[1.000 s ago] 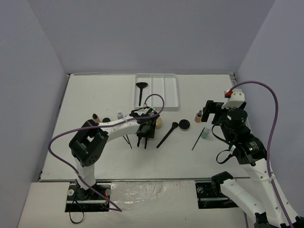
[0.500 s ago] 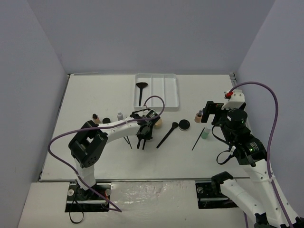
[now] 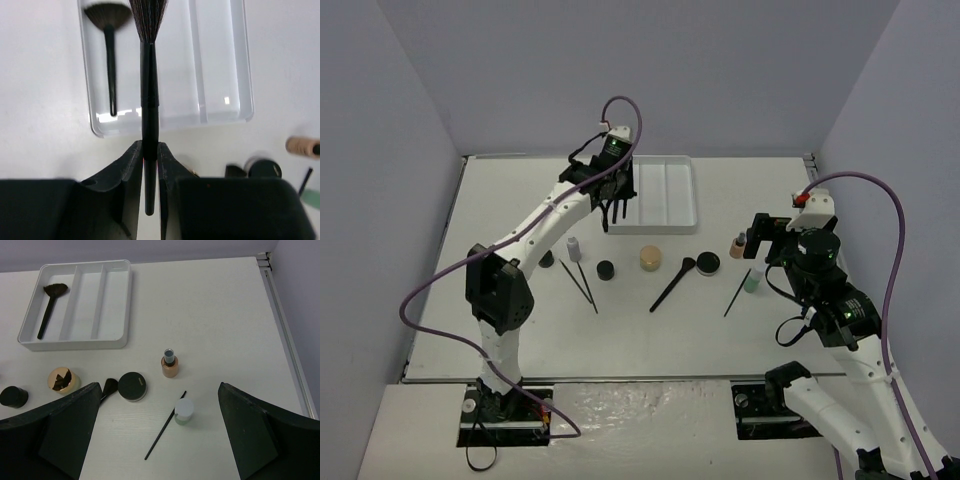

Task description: Organize the makeup

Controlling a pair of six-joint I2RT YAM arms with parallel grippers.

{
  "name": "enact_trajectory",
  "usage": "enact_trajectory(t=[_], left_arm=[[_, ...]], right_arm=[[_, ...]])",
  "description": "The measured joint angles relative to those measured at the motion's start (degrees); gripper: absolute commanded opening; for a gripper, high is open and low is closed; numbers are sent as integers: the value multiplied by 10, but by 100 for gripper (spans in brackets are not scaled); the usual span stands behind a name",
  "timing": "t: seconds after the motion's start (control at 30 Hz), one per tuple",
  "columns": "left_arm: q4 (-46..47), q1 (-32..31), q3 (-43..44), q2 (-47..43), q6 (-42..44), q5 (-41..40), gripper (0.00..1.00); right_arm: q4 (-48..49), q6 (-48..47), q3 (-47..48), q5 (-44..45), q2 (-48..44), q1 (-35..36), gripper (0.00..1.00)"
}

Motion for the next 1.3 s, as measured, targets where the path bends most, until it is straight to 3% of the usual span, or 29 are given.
enact_trajectory(t=[0.27, 0.43, 0.63, 0.67, 0.7, 0.77, 0.97, 1.13, 1.3], left_arm=[[1, 56, 148, 178, 49, 33, 2], [-1, 58, 181, 262, 60, 53, 4], [1, 68, 202, 300, 65, 54, 37], [1, 71, 206, 302, 66, 54, 38], [1, 74, 210, 302, 68, 54, 47], [4, 78, 215, 302, 71, 56, 53], [8, 81, 186, 282, 73, 63, 55], [13, 64, 81, 202, 86, 83, 55], [11, 4, -53, 65, 119, 93, 56]], right_arm=[[0, 0, 0, 0, 1, 0, 100], [0, 0, 0, 1, 6, 0, 100], [0, 0, -4, 7, 11, 0, 100], [0, 0, -6, 8, 11, 0, 100], [0, 0, -8, 9, 11, 0, 100], [-1, 0, -9, 12, 12, 0, 100], [0, 0, -9, 12, 12, 0, 100], [0, 0, -9, 12, 11, 0, 100], [0, 0, -9, 12, 4, 0, 100]])
